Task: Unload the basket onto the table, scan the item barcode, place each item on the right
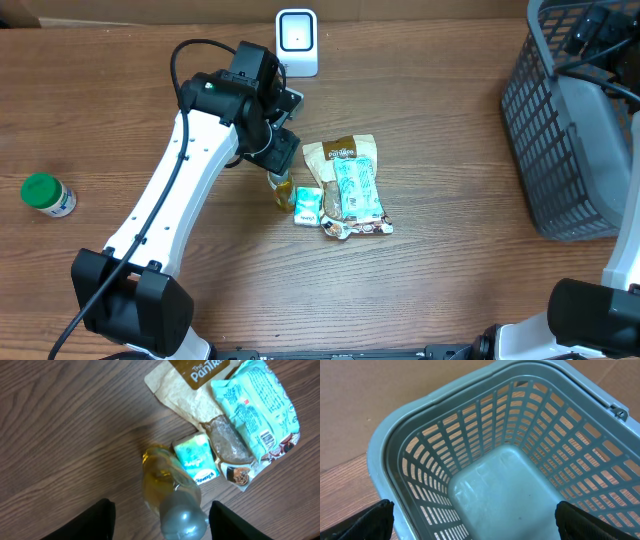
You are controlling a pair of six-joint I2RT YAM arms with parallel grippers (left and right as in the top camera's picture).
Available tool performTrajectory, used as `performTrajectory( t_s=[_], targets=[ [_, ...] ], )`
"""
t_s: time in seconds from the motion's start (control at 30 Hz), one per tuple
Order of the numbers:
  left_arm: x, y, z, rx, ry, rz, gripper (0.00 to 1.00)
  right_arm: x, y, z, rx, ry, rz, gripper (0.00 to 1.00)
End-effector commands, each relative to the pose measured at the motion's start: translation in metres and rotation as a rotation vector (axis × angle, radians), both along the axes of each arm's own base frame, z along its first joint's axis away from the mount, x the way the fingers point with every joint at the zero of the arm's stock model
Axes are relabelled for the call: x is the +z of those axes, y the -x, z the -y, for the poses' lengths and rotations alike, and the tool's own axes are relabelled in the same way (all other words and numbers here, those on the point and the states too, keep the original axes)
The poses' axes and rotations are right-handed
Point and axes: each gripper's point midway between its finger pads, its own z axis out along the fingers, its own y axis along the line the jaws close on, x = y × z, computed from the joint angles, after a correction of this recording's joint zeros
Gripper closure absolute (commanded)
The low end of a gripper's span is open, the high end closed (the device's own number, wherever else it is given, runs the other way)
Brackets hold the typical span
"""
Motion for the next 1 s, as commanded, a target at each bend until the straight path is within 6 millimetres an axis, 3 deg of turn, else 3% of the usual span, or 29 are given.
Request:
performTrajectory(
  t_s=[0.0,0.23,0.37,0.7,0.97],
  targets=[
    [-0.008,0.004,0.001,0.014,-0.017,-0.030,0.39,0.012,0.002,0.001,-0.011,0.011,0.030,0.00],
    [-0.013,0.009,0.001,-0.062,-0.036,-0.039,0.36,0.012,0.002,0.001,-0.011,0.011,0.031,0.00],
    [-0.018,0.012,0.000,-0.063,-0.039,-0.051,0.52,0.012,0.002,0.001,-0.011,0.011,0.030,0.00],
    [-0.040,0.018,0.003,-0.077,-0.031,-0.078,0.52,0.012,0.002,0.001,-0.011,0.011,0.031,0.00],
    [-0.040,0.018,0.003,-0.076,-0.031,-0.078,0.66,0.012,0.002,0.001,-0.011,0.011,0.030,0.00]
  ],
)
